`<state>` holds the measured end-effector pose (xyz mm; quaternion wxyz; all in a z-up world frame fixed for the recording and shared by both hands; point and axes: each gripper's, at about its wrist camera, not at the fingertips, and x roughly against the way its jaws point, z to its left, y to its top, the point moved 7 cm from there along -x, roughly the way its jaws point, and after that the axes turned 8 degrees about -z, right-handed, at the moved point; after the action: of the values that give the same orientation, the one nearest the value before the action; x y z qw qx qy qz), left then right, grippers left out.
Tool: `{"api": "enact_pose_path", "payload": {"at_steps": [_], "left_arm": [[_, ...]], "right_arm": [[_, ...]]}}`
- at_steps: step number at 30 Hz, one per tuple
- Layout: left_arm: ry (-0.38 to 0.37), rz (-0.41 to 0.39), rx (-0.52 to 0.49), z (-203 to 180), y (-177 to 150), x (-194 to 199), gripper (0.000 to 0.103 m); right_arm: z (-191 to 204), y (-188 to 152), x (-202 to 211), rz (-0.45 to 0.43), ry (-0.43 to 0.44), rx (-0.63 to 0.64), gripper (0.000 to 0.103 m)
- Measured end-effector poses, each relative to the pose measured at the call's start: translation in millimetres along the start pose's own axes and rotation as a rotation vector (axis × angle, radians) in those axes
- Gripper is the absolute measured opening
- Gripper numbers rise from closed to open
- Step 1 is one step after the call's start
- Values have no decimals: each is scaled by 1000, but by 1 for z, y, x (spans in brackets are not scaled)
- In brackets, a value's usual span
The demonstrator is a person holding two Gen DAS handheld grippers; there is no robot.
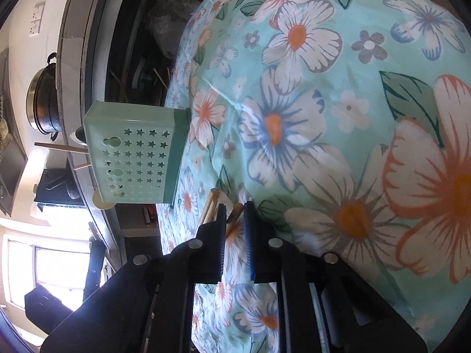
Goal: Organize utensils
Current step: 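Grasp another chopstick with the right gripper while the left gripper holds its chopstick upright, then carry the chopstick over the green holder and drop it in with the left gripper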
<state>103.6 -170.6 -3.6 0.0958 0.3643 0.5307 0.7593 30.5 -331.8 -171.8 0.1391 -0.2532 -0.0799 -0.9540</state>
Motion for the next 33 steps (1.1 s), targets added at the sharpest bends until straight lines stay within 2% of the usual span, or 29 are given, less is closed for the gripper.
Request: {"api": "enact_pose_path", "payload": {"at_steps": [4, 7, 11, 20, 24, 33], "left_arm": [[6, 5, -13, -3, -2, -3, 5], [6, 5, -15, -4, -1, -3, 5], [9, 3, -18, -4, -2, -3, 5], [22, 3, -32, -5, -2, -5, 5], [29, 6, -34, -3, -3, -6, 5], [35, 5, -37, -2, -3, -7, 5]], "right_arm": [[0, -2, 5, 31, 28, -23, 15], [4, -7, 2, 54, 40, -35, 23], [8, -10, -9, 60, 18, -30, 23], [11, -10, -16, 24, -7, -9, 12], [12, -9, -9, 11, 7, -4, 11], [30, 6, 30, -99, 19, 102, 10]]}}
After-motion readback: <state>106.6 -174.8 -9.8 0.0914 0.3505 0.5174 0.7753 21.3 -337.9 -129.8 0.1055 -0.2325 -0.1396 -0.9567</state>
